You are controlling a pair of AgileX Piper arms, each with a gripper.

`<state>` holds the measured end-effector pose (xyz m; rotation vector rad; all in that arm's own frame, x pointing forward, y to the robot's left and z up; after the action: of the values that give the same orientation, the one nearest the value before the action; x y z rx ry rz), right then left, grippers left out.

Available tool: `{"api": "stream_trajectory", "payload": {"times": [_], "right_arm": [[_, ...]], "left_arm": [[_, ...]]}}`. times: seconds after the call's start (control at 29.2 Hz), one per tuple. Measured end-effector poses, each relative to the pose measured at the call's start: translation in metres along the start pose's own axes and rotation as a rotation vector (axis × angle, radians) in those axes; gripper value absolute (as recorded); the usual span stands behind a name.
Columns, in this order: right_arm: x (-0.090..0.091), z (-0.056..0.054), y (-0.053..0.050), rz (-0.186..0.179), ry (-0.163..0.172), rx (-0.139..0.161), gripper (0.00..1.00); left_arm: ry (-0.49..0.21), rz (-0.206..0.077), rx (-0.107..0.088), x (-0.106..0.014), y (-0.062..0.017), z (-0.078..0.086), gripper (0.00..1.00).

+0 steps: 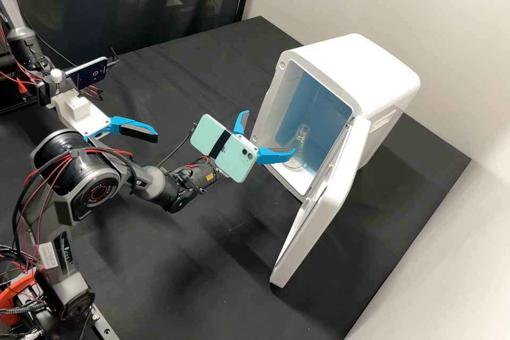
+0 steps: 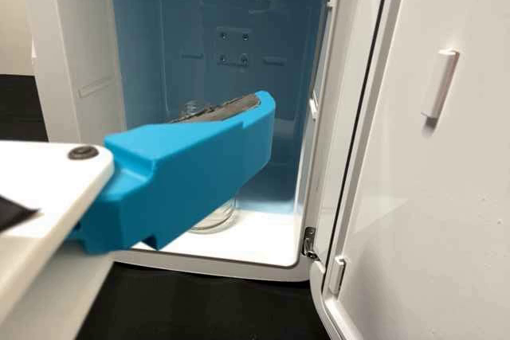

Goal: Take the flask out of the incubator

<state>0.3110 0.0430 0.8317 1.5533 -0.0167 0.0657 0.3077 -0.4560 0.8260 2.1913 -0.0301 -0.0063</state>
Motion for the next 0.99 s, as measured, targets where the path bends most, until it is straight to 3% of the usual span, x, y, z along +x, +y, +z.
{"api": "stream_trajectory", "payload": {"times": [0.38, 0.55, 0.68, 0.99], "right_arm": [[0.0, 0.0, 0.0, 0.0, 0.0, 0.0, 1.0], [0.0, 0.0, 0.0, 0.0, 0.0, 0.0, 1.0], [0.0, 0.0, 0.0, 0.0, 0.0, 0.001, 1.0], [0.0, 0.0, 0.0, 0.0, 0.0, 0.001, 1.0]], "left_arm": [[-0.001, -0.003, 0.003, 0.0, -0.0005, 0.0, 1.0], [0.018, -0.036, 0.008, -0.008, -0.0084, -0.007, 1.0], [0.068, -0.074, 0.004, -0.018, -0.0176, -0.021, 1.0], [0.18, -0.126, 0.001, -0.039, -0.028, -0.051, 1.0]]}}
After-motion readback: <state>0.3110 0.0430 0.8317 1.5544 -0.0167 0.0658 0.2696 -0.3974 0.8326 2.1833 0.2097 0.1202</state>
